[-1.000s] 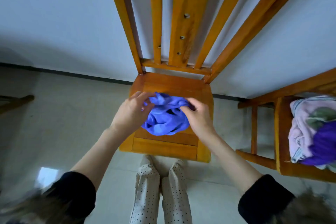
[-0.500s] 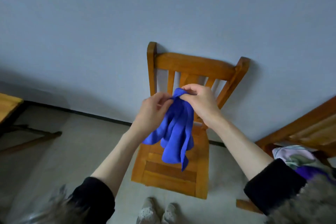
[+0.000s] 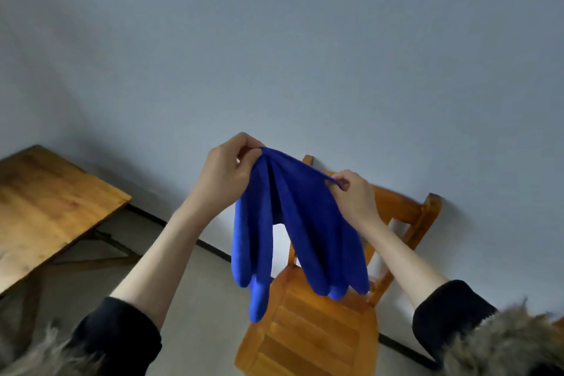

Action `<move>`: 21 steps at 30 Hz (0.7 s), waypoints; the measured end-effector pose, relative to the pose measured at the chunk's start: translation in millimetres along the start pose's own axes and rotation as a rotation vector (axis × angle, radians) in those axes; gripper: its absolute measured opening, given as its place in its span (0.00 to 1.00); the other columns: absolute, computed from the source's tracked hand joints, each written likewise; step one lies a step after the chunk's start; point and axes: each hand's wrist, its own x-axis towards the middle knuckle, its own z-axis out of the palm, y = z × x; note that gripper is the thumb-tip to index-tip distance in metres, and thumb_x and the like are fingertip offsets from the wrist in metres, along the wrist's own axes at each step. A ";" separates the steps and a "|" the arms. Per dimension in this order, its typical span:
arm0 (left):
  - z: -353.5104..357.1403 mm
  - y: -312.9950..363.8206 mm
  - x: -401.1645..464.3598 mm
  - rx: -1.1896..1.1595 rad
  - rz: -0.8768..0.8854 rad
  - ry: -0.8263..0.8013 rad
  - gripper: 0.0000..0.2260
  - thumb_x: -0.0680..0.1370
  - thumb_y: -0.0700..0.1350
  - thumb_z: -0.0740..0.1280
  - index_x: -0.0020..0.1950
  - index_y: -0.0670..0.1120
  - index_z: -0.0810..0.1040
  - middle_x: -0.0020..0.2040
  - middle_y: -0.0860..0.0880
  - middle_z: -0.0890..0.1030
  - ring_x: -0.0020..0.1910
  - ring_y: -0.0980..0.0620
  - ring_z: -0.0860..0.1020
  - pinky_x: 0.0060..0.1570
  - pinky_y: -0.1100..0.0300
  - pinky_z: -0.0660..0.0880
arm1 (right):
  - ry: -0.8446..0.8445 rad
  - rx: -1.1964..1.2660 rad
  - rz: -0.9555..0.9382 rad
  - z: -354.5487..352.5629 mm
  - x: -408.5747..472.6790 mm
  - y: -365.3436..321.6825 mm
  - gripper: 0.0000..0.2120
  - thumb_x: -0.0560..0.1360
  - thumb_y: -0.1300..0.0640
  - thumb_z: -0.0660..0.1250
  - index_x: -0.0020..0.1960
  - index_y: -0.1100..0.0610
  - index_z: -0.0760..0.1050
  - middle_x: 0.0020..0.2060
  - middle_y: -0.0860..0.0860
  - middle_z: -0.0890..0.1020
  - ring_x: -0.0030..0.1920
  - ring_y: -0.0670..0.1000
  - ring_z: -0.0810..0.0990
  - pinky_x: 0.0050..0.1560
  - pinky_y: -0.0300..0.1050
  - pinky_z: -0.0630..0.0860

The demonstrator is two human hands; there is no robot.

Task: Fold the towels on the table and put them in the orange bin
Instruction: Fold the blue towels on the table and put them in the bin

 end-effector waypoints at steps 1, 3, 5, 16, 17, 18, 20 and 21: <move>-13.6 -0.2 -1.9 0.018 -0.002 0.030 0.13 0.79 0.39 0.59 0.41 0.56 0.74 0.41 0.59 0.79 0.45 0.60 0.77 0.44 0.70 0.72 | -0.031 -0.018 -0.009 4.6 4.3 -4.0 0.07 0.77 0.54 0.63 0.41 0.51 0.73 0.35 0.44 0.76 0.37 0.44 0.74 0.34 0.35 0.67; -42.0 -2.8 -8.6 0.071 -0.010 0.091 0.11 0.79 0.39 0.59 0.43 0.54 0.75 0.42 0.60 0.79 0.45 0.61 0.77 0.45 0.68 0.73 | -0.076 -0.047 -0.014 18.7 12.9 -12.7 0.08 0.78 0.54 0.62 0.40 0.52 0.74 0.34 0.45 0.77 0.36 0.44 0.74 0.32 0.36 0.67; -72.3 -9.9 -18.0 0.144 -0.023 0.159 0.10 0.79 0.38 0.60 0.44 0.51 0.75 0.41 0.60 0.79 0.44 0.63 0.76 0.44 0.70 0.72 | -0.087 -0.084 -0.043 37.6 21.6 -25.0 0.10 0.78 0.56 0.61 0.38 0.53 0.74 0.32 0.45 0.76 0.34 0.42 0.72 0.30 0.32 0.63; -236.8 -96.9 -108.7 0.378 -0.280 0.537 0.10 0.78 0.38 0.62 0.42 0.51 0.77 0.40 0.62 0.78 0.41 0.70 0.75 0.39 0.78 0.67 | -0.173 -0.228 -0.197 202.2 42.6 -135.3 0.09 0.77 0.66 0.53 0.48 0.62 0.72 0.45 0.55 0.73 0.47 0.58 0.72 0.42 0.47 0.68; -251.6 -109.9 -117.7 0.405 -0.323 0.553 0.10 0.78 0.38 0.62 0.42 0.51 0.77 0.39 0.62 0.78 0.41 0.69 0.74 0.38 0.78 0.66 | -0.216 -0.161 -0.143 222.4 43.6 -147.1 0.09 0.78 0.64 0.53 0.44 0.62 0.71 0.41 0.53 0.73 0.44 0.57 0.71 0.37 0.45 0.66; -267.5 -124.4 -127.3 0.436 -0.374 0.568 0.10 0.78 0.39 0.62 0.41 0.51 0.76 0.39 0.62 0.77 0.40 0.69 0.74 0.38 0.78 0.66 | -0.260 -0.106 -0.089 242.7 44.9 -159.4 0.11 0.79 0.61 0.53 0.38 0.61 0.68 0.36 0.52 0.72 0.40 0.56 0.70 0.32 0.44 0.63; -299.4 -156.1 -148.6 0.494 -0.482 0.590 0.10 0.78 0.41 0.64 0.38 0.52 0.75 0.37 0.60 0.77 0.39 0.66 0.75 0.37 0.78 0.67 | -0.336 -0.043 -0.041 282.9 47.8 -183.0 0.17 0.79 0.58 0.54 0.31 0.59 0.61 0.28 0.52 0.68 0.33 0.54 0.67 0.29 0.44 0.58; -315.3 -173.1 -159.5 0.510 -0.533 0.593 0.10 0.78 0.43 0.64 0.38 0.54 0.75 0.38 0.57 0.78 0.39 0.63 0.75 0.39 0.75 0.68 | -0.370 -0.019 -0.036 303.4 49.0 -193.8 0.19 0.79 0.57 0.55 0.30 0.58 0.60 0.27 0.52 0.67 0.32 0.53 0.66 0.29 0.45 0.59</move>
